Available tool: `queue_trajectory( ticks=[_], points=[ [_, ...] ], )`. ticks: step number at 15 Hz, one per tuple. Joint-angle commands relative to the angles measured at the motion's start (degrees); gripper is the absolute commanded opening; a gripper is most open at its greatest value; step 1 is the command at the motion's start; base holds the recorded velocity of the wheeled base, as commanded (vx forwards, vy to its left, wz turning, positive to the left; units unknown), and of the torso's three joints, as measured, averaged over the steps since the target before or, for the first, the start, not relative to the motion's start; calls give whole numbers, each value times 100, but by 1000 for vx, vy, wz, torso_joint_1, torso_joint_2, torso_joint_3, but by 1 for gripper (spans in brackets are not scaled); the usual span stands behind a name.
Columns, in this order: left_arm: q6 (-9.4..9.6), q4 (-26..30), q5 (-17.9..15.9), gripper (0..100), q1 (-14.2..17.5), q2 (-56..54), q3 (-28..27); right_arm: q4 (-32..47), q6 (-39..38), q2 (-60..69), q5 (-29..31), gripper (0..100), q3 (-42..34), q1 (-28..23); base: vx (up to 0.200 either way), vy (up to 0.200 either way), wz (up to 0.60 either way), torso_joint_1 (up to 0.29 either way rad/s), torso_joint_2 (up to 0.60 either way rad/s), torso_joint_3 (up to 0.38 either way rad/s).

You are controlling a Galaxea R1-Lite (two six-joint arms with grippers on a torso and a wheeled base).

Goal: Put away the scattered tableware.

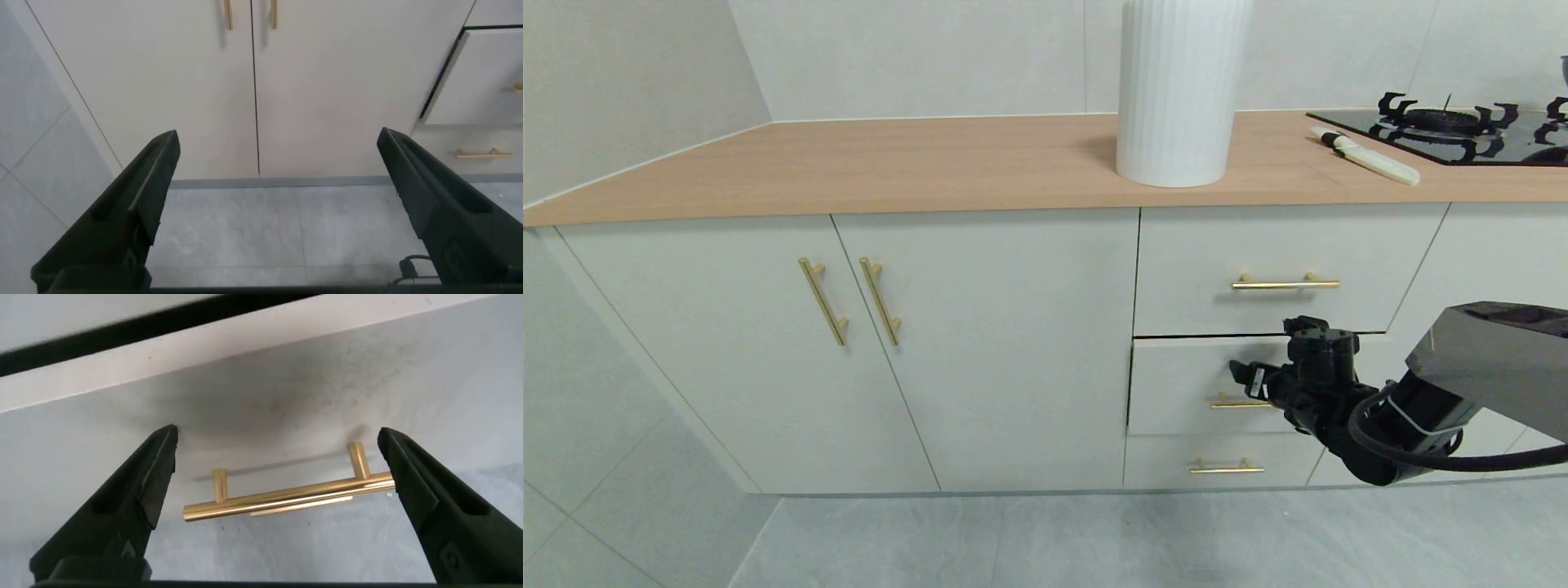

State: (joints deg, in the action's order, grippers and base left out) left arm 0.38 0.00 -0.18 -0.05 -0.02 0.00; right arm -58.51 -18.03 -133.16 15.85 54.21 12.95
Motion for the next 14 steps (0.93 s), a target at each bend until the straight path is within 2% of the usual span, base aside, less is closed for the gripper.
queue_trajectory(
  ticks=[1,9,14],
  points=[
    [-3,0,1,100,-4,2,0,-116,1,-149,68,100,134,-29,0,0,0,0,0,0],
    [6,0,1,100,5,2,0,-222,-8,-378,340,100,538,-108,0,0,0,0,0,0],
    [6,0,1,100,5,2,0,-169,10,220,243,100,-60,-82,0,0,0,0,0,0]
  ],
)
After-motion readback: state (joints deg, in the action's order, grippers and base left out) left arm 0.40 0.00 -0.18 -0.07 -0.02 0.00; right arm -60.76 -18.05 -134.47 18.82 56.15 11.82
